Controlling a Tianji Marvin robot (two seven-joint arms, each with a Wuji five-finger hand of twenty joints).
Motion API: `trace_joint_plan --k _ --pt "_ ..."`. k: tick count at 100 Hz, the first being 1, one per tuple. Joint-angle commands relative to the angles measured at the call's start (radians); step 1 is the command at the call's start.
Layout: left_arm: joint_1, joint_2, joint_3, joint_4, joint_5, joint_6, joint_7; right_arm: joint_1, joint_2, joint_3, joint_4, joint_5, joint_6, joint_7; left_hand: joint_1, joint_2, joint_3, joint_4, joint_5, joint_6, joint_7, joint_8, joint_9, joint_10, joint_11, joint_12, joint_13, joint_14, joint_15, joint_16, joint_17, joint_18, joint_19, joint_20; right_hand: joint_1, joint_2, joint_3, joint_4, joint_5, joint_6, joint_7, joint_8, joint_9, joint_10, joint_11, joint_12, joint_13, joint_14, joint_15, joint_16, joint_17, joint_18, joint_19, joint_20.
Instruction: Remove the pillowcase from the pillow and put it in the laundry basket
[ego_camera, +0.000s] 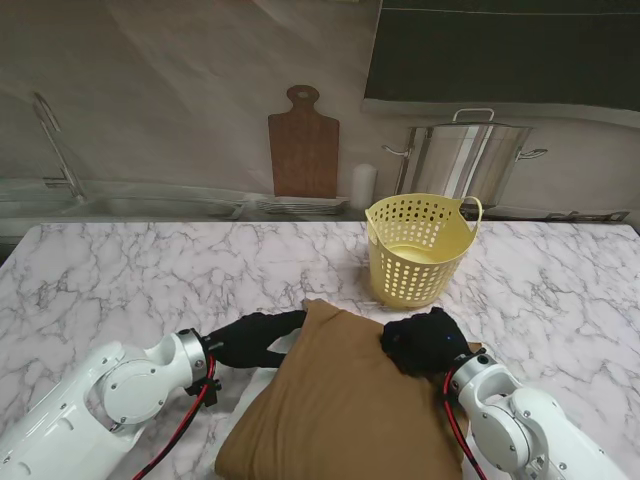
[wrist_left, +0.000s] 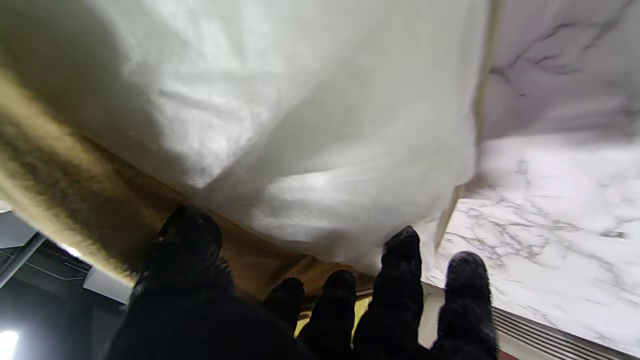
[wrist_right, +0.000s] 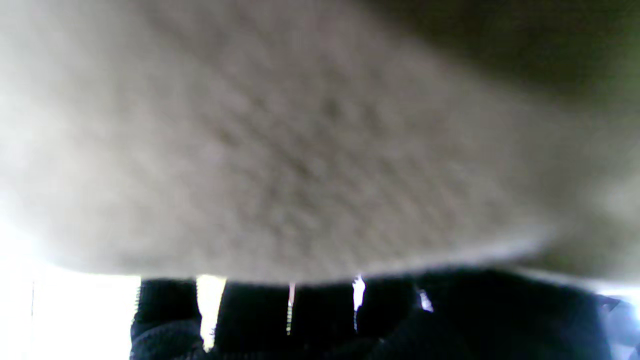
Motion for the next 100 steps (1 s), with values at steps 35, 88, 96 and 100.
trace_joint_plan --k 35,88,96,100 --pt "-0.118 0.009 0.171 0.081 -0.011 -0.01 -0.074 0.003 -0.011 -0.012 0.014 0.018 -0.003 -0.018 0.033 -0.032 -0.01 -0.006 0.024 -0.044 0.01 0.011 0.021 -0.076 0.001 0.011 0.01 -0.015 -0.001 -0.003 -0.009 -0.01 0.169 0.016 -0.007 0.094 -0.059 0.026 -0.074 0.025 -0.035 -0.067 -0.035 -0.003 -0.068 -0.09 -0.024 -0.026 -0.101 -0.046 -0.025 -0.013 0.015 -0.014" --pt "-0.125 0.037 0.179 0.115 0.135 -0.035 -0.147 -0.008 -0.007 -0.057 -0.085 0.009 0.033 0.048 0.069 -0.142 -0.001 0.002 0.039 -0.072 0.001 0.012 -0.038 -0.074 -0.006 -0.018 -0.01 -0.031 -0.018 -0.021 -0.01 -0.022 0.135 -0.008 -0.497 0.132 -0.243 0.083 -0.589 0.246 -0.949 -0.162 -0.846 0.201 -0.568 -0.63 -0.451 0.112 -0.413 -0.247 -0.13 0.014 -0.081 0.071" --pt "-0.127 0.038 0.184 0.117 0.144 -0.035 -0.148 0.011 0.002 -0.077 -0.085 -0.016 0.051 0.107 0.066 -0.143 -0.002 0.002 0.034 -0.073 0.0 0.011 -0.041 -0.072 -0.005 -0.02 -0.011 -0.033 -0.018 -0.022 -0.01 -0.023 0.132 -0.009 -0.484 0.106 -0.236 0.083 -0.588 0.234 -0.937 -0.184 -0.838 0.191 -0.545 -0.619 -0.399 0.087 -0.362 -0.211 -0.118 0.006 -0.045 0.1" --pt "-0.13 0.039 0.187 0.119 0.145 -0.033 -0.152 0.02 0.006 -0.086 -0.08 -0.024 0.058 0.124 0.066 -0.143 -0.001 0.003 0.033 -0.072 0.0 0.01 -0.042 -0.071 -0.005 -0.021 -0.013 -0.031 -0.018 -0.023 -0.01 -0.023 0.131 -0.01 -0.45 0.083 -0.238 0.086 -0.599 0.219 -0.919 -0.057 -0.809 0.179 -0.507 -0.581 -0.357 0.065 -0.317 -0.16 -0.109 0.001 -0.032 0.128"
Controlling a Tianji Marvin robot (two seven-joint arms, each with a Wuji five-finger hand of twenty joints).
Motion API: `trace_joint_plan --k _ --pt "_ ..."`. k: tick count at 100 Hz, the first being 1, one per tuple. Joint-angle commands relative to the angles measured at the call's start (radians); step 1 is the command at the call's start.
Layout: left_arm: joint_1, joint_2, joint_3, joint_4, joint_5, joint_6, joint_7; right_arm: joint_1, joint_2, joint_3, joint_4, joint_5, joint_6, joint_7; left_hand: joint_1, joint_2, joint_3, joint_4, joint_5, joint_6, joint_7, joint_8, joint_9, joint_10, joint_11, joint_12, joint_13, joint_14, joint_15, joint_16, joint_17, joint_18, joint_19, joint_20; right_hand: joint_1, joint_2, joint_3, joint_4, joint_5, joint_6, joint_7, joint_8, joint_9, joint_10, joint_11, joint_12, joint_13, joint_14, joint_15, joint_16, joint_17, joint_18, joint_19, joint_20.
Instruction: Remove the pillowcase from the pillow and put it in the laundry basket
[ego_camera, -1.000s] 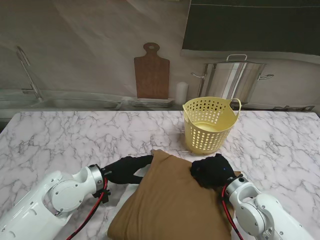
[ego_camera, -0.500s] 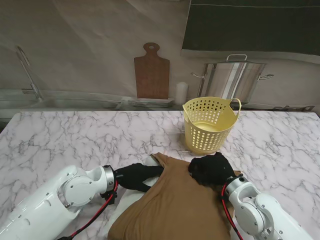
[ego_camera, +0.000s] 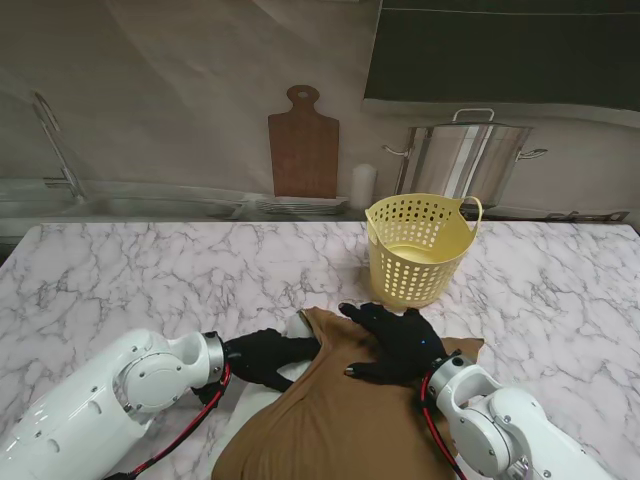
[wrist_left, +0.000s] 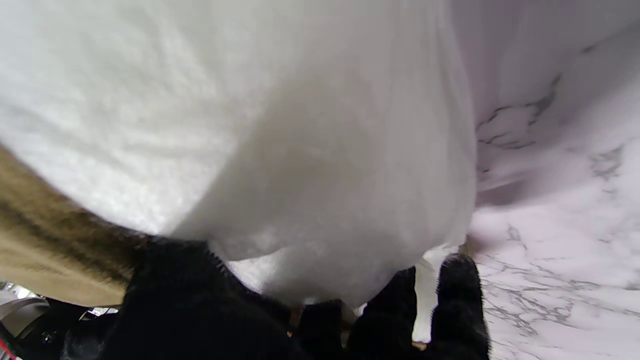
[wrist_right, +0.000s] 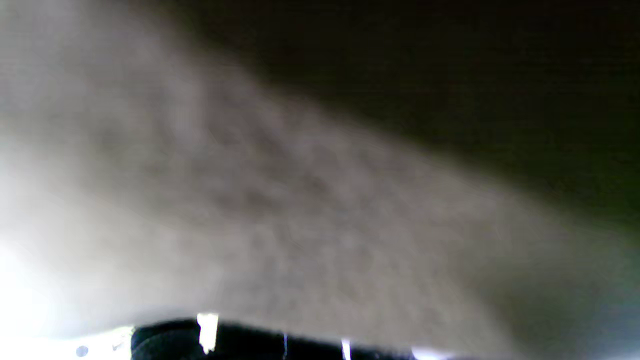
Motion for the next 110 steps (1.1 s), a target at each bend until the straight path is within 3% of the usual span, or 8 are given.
trace_joint_plan --k 1,9,22,27,32,39,64,110 --pt "0.012 0.013 0.02 0.035 0.014 0.004 -0.038 0.012 0.003 -0.008 0.008 0.018 0.01 0.036 0.056 -0.12 0.012 0.009 0.027 -0.028 0.059 0.013 -0.009 0.012 0.017 -0.001 0.017 -0.028 0.029 -0.001 -0.01 -0.014 0.13 -0.011 0.004 -0.06 0.014 -0.016 -0.043 -0.013 0.007 0.138 0.016 -0.014 0.058 0.04 0.077 -0.041 0.086 0.074 0.014 0.01 0.04 0.052" --pt "0.011 0.014 0.019 0.032 0.015 0.008 -0.047 0.022 0.008 -0.018 0.023 0.006 0.013 0.058 0.055 -0.12 0.013 0.009 0.027 -0.028 0.06 0.012 -0.008 0.014 0.019 -0.002 0.016 -0.029 0.029 -0.002 -0.01 -0.015 0.129 -0.011 0.128 -0.096 -0.012 -0.007 -0.01 -0.055 0.085 0.288 0.174 -0.086 0.149 0.12 0.195 -0.092 0.232 0.16 0.045 0.006 0.079 0.074" --pt "0.015 0.014 0.015 0.03 0.022 0.012 -0.049 0.022 0.008 -0.019 0.043 0.005 0.023 0.057 0.053 -0.12 0.013 0.009 0.026 -0.028 0.06 0.012 -0.006 0.014 0.02 -0.003 0.015 -0.028 0.029 -0.003 -0.01 -0.014 0.126 -0.01 0.421 -0.111 -0.073 0.03 0.257 -0.161 0.334 0.293 0.55 -0.176 0.312 0.257 0.383 -0.138 0.445 0.213 0.13 0.027 0.128 0.05" --pt "0.015 0.014 0.016 0.03 0.02 0.014 -0.05 0.018 0.008 -0.015 0.048 0.001 0.025 0.049 0.052 -0.12 0.013 0.009 0.025 -0.028 0.06 0.011 -0.006 0.015 0.02 -0.003 0.015 -0.027 0.029 -0.003 -0.01 -0.014 0.126 -0.01 0.464 -0.144 0.07 -0.011 0.379 -0.198 0.468 0.283 0.665 -0.18 0.33 0.341 0.424 -0.149 0.478 0.21 0.151 0.031 0.141 0.024" --pt "0.014 0.015 0.017 0.03 0.017 0.015 -0.056 0.014 0.006 -0.01 0.056 -0.012 0.023 0.025 0.05 -0.118 0.013 0.009 0.024 -0.028 0.06 0.011 -0.007 0.014 0.019 -0.003 0.013 -0.028 0.029 -0.004 -0.01 -0.013 0.124 -0.01 0.488 -0.169 0.204 -0.063 0.436 -0.243 0.727 0.138 0.749 -0.189 0.329 0.409 0.465 -0.157 0.518 0.22 0.161 0.032 0.148 0.004" --pt "0.014 0.017 0.017 0.027 0.014 0.018 -0.062 0.005 0.004 0.002 0.063 -0.032 0.023 -0.013 0.051 -0.119 0.013 0.009 0.024 -0.027 0.06 0.011 -0.007 0.015 0.019 -0.003 0.013 -0.028 0.028 -0.004 -0.01 -0.014 0.122 -0.01 0.531 -0.16 0.27 -0.076 0.541 -0.275 0.896 0.086 0.832 -0.207 0.376 0.44 0.531 -0.17 0.58 0.241 0.181 0.02 0.158 -0.003" --pt "0.008 0.019 0.025 0.024 0.006 0.022 -0.074 -0.05 0.006 0.069 0.045 -0.105 0.028 -0.035 0.048 -0.116 0.013 0.009 0.024 -0.027 0.061 0.011 -0.008 0.015 0.018 -0.003 0.012 -0.028 0.028 -0.005 -0.009 -0.014 0.118 -0.009 0.547 -0.143 0.318 -0.088 0.639 -0.293 0.956 0.114 0.863 -0.185 0.498 0.571 0.568 -0.205 0.767 0.296 0.211 0.001 0.194 -0.008" --pt "0.0 0.018 0.019 0.026 0.022 0.025 -0.076 -0.001 0.003 0.023 0.077 -0.107 0.043 -0.085 0.05 -0.113 0.013 0.009 0.024 -0.027 0.061 0.011 -0.009 0.017 0.017 -0.003 0.012 -0.028 0.029 -0.005 -0.007 -0.018 0.116 -0.005 0.546 -0.125 0.31 -0.092 0.633 -0.299 0.942 0.141 0.853 -0.19 0.474 0.582 0.554 -0.204 0.76 0.277 0.219 -0.012 0.209 -0.009"
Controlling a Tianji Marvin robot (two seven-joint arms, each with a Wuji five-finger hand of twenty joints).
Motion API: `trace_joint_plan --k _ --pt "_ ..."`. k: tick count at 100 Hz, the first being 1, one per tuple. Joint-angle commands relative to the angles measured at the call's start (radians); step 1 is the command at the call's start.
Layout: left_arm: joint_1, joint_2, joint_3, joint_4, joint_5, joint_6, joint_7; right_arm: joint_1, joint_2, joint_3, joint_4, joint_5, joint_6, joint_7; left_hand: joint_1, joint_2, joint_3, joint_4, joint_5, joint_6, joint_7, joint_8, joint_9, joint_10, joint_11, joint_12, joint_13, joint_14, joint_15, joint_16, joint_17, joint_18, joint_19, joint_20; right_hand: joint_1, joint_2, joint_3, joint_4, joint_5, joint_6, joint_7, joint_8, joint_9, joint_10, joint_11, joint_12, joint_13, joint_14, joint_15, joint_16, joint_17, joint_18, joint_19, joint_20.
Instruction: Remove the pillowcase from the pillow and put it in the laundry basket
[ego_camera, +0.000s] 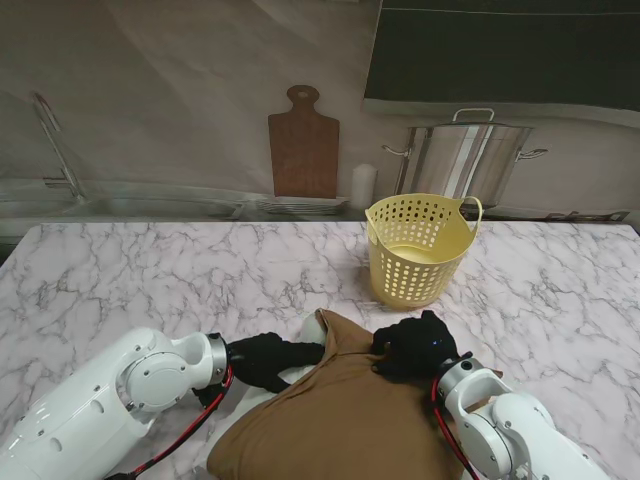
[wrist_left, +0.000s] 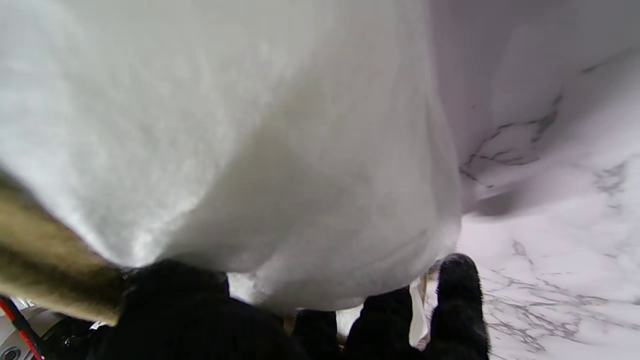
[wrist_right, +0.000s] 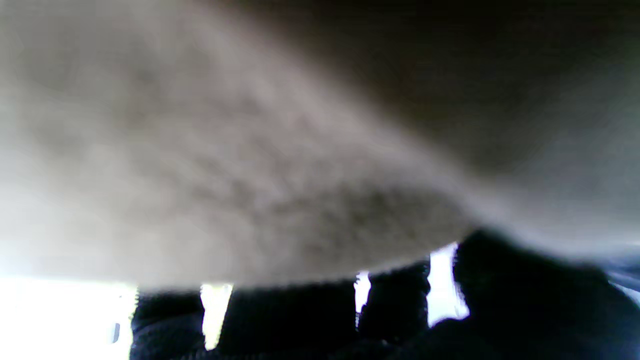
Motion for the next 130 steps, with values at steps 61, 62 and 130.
trace_joint_plan --k 61,62,130 --pt "0.035 0.013 -0.064 0.003 0.055 0.015 -0.038 -0.254 -0.015 0.214 -0.17 -0.006 -0.055 -0.078 0.05 -0.106 -0.003 0.009 0.022 0.032 0.061 0.019 0.013 0.072 0.039 0.01 0.036 0.013 0.071 0.013 -0.007 -0.015 0.118 -0.001 -0.227 0.236 -0.207 0.199 -0.46 0.287 -0.621 0.106 -0.666 0.168 -0.356 -0.433 -0.444 0.175 -0.59 -0.213 -0.224 -0.027 -0.128 -0.038" --pt "0.035 0.013 -0.064 0.003 0.055 0.015 -0.038 -0.261 -0.015 0.219 -0.175 -0.009 -0.054 -0.075 0.049 -0.106 -0.003 0.009 0.021 0.032 0.06 0.019 0.012 0.072 0.039 0.01 0.036 0.012 0.071 0.013 -0.007 -0.016 0.118 -0.001 -0.23 0.23 -0.207 0.199 -0.464 0.286 -0.623 0.105 -0.67 0.168 -0.359 -0.435 -0.447 0.178 -0.593 -0.214 -0.224 -0.026 -0.128 -0.038" --pt "0.042 0.006 -0.095 0.007 0.07 0.025 -0.017 0.025 0.009 -0.053 0.061 -0.052 0.011 -0.056 0.043 -0.089 -0.003 0.008 0.011 0.037 0.058 0.018 0.01 0.076 0.037 0.01 0.037 0.014 0.071 0.013 -0.006 -0.015 0.118 -0.001 -0.092 -0.063 0.115 0.171 -0.35 0.207 -0.494 0.172 -0.376 0.026 -0.081 -0.246 -0.158 0.045 -0.282 -0.003 -0.067 -0.063 -0.011 0.018"
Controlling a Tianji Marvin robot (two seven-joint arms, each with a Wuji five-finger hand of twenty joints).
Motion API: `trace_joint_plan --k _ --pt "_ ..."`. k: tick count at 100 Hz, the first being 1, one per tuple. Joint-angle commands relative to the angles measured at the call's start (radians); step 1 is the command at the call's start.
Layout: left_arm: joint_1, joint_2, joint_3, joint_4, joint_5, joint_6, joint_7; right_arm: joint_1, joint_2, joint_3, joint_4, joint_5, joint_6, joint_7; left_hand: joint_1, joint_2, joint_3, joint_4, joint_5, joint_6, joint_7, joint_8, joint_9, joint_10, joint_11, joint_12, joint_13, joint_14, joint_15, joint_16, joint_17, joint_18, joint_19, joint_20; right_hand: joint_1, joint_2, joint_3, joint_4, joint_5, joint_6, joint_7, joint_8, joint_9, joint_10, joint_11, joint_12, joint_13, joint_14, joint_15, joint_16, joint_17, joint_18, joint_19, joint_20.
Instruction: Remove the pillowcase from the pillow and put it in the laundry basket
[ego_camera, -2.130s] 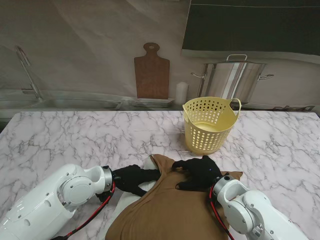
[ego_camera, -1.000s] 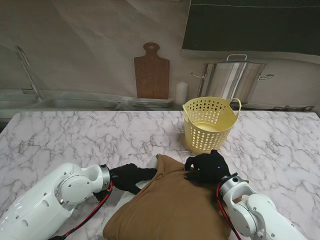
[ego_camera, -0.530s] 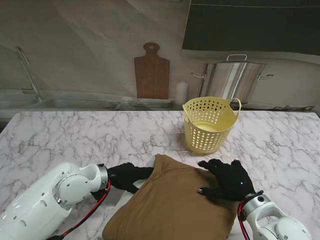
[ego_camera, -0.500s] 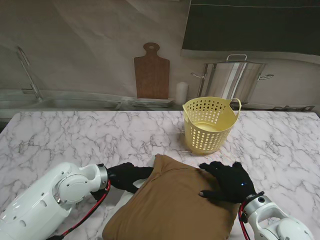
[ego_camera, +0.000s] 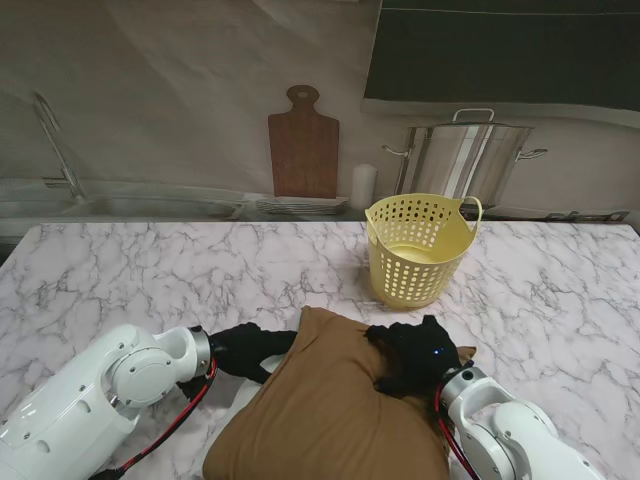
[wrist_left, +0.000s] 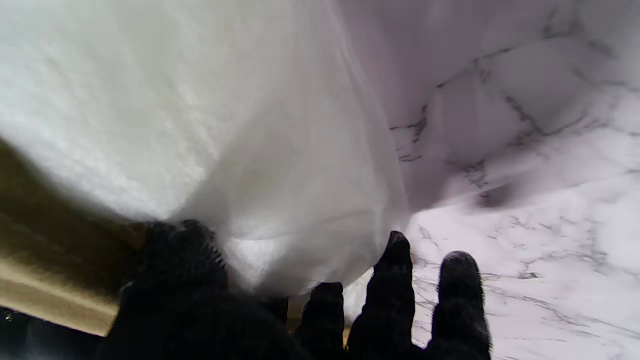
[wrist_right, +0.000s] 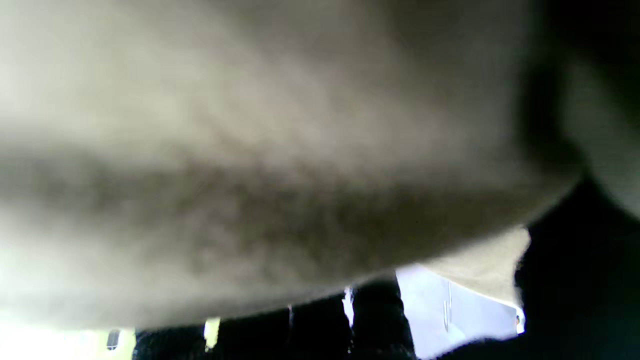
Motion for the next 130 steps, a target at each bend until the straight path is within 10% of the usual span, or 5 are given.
trace_joint_plan --k 1,60,130 --pt "0.005 0.005 -0.003 0.007 0.008 0.007 -0.017 0.042 -0.016 -0.038 0.044 0.0 0.015 -0.017 0.043 -0.053 0.015 0.011 0.008 0.021 0.044 0.018 -0.007 0.012 0.022 0.009 0.019 0.009 0.003 0.01 -0.007 -0.005 0.118 -0.001 0.105 0.024 0.132 0.037 0.014 -0.047 0.012 0.018 0.038 -0.05 0.054 0.028 0.065 -0.067 0.083 0.043 0.022 -0.027 0.042 0.019" --pt "0.064 -0.022 -0.103 -0.122 -0.037 0.005 0.076 0.165 -0.036 -0.181 0.122 0.032 0.132 -0.154 0.029 0.08 0.006 0.003 -0.016 0.054 0.043 0.018 0.019 0.023 0.028 0.016 0.037 0.018 0.011 0.015 0.002 0.002 0.143 0.009 0.198 0.163 0.053 0.009 0.18 -0.146 0.197 0.05 0.256 -0.064 0.16 0.108 0.227 -0.074 0.329 0.103 0.122 -0.068 0.177 0.012" --pt "-0.029 0.008 0.099 0.059 0.001 -0.014 0.008 0.002 -0.06 -0.024 -0.024 0.06 0.078 -0.291 0.048 -0.053 0.012 0.011 0.016 0.028 0.047 0.025 0.008 0.01 0.028 0.017 0.029 0.006 0.008 0.015 -0.005 -0.007 0.133 -0.004 0.052 0.327 -0.178 0.064 0.23 -0.077 0.171 0.052 0.003 0.03 -0.002 -0.009 -0.05 0.003 0.015 -0.025 -0.025 -0.043 0.091 -0.025"
